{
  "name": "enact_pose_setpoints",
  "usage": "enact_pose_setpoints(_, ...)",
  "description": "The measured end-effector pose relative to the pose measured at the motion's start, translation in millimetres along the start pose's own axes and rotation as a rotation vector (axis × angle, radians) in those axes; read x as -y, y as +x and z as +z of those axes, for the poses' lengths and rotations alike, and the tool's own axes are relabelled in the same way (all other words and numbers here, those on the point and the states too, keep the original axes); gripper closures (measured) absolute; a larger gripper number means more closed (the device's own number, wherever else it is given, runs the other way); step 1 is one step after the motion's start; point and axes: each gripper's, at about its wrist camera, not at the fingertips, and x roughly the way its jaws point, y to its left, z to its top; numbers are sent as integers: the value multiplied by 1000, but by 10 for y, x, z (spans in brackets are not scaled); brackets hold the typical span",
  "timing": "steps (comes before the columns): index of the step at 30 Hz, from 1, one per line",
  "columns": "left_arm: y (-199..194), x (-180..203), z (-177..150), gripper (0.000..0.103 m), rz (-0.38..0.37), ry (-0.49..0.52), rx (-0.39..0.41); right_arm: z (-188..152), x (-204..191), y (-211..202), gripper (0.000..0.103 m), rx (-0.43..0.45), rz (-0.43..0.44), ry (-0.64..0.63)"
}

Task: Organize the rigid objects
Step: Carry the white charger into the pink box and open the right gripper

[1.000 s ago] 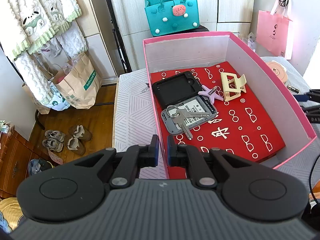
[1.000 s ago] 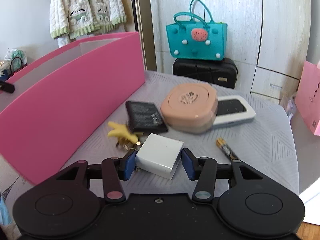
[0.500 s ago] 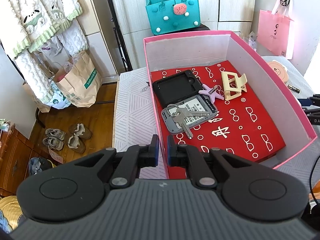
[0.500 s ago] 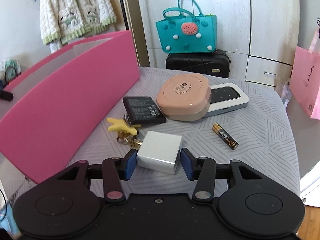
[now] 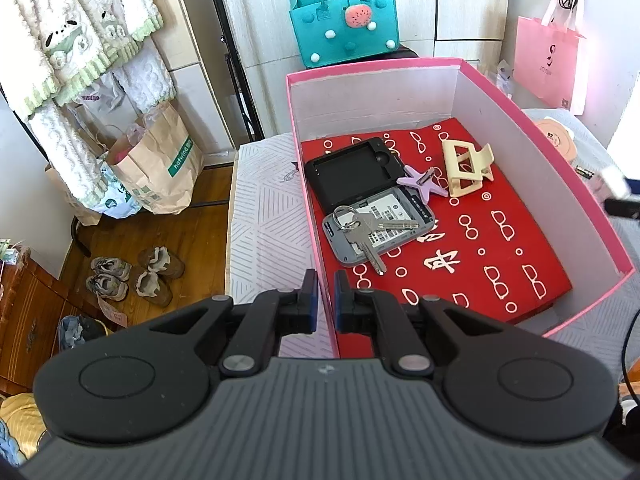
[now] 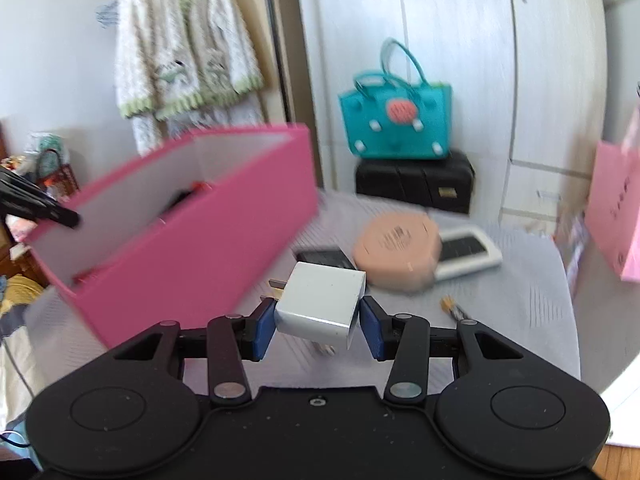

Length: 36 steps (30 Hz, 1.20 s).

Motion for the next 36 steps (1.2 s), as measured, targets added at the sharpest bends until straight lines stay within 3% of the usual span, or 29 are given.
enact_pose_setpoints(7,2,-9,-7,97,-6,-2,10,497,-295,-267,52,114,143,-59)
enact_pose_setpoints(12,13,-27,-1,97,-12,-3,16,840,-626,7,52,23,323,-129)
enact_pose_setpoints(15,12,-42,-6,97,-22,-1,18,958,-830,289,52,-64,348,-187)
enact_pose_setpoints(21,12,-53,-20,96,-31,13,24,1040,-1198,944,52,-300,301,-314)
enact_pose_setpoints(24,9,-66,-20,96,-36,15,24,996,-1296,1142,52,-369,235,-369)
enact_pose_setpoints(29,10,-97,-20,95,-52,13,23,948,-1396,1244,53,-390,136,-474)
enact_pose_setpoints(33,9,-103,-22,95,-55,14,23,950,-1360,1186,51,-333,40,-533)
enact_pose_setpoints(36,15,-120,-16,95,-62,8,23,1054,-1210,984,51,-239,97,-418)
